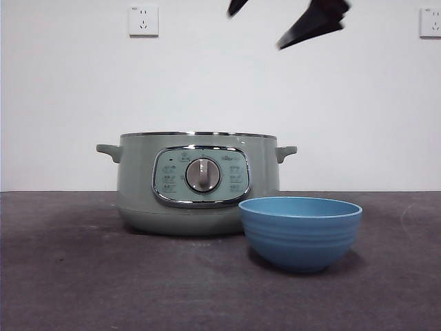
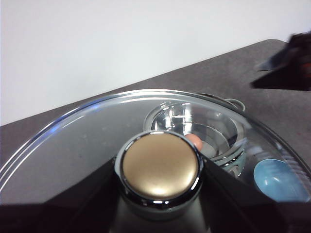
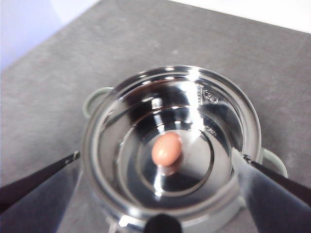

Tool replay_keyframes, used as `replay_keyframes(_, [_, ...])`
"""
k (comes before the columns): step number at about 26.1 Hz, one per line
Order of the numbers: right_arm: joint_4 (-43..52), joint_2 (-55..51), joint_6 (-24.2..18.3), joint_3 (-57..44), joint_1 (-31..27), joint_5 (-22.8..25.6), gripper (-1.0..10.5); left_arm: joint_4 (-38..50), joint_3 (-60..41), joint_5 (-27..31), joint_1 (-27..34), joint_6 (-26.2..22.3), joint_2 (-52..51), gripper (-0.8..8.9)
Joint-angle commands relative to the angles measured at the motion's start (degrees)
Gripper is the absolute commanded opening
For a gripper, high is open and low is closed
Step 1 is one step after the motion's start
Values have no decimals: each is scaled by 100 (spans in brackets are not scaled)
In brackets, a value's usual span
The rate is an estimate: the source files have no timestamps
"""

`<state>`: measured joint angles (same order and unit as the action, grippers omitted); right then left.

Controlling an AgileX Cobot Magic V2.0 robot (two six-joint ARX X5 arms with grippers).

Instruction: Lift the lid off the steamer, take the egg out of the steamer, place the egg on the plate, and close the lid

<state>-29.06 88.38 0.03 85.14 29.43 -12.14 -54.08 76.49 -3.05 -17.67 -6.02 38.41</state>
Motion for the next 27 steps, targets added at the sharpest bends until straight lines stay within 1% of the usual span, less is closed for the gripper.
replay_keyframes(1, [28, 468, 57, 273, 214, 352, 595, 103, -105, 9, 15, -61, -321, -8])
replay_keyframes(8, [339, 1615, 70, 776, 568, 938, 594, -284, -251, -2, 15, 2, -800, -8])
replay_keyframes(12, [837, 2210, 317, 791, 601, 960, 594, -424, -251, -15, 15, 2, -922, -8])
replay_keyframes(18, [1366, 2636, 367, 791, 605, 953, 593, -546, -251, -44, 15, 0, -922, -8])
replay_keyframes(27, [1532, 3117, 402, 791, 605, 955, 593, -605, -251, -46, 15, -2, -922, -8])
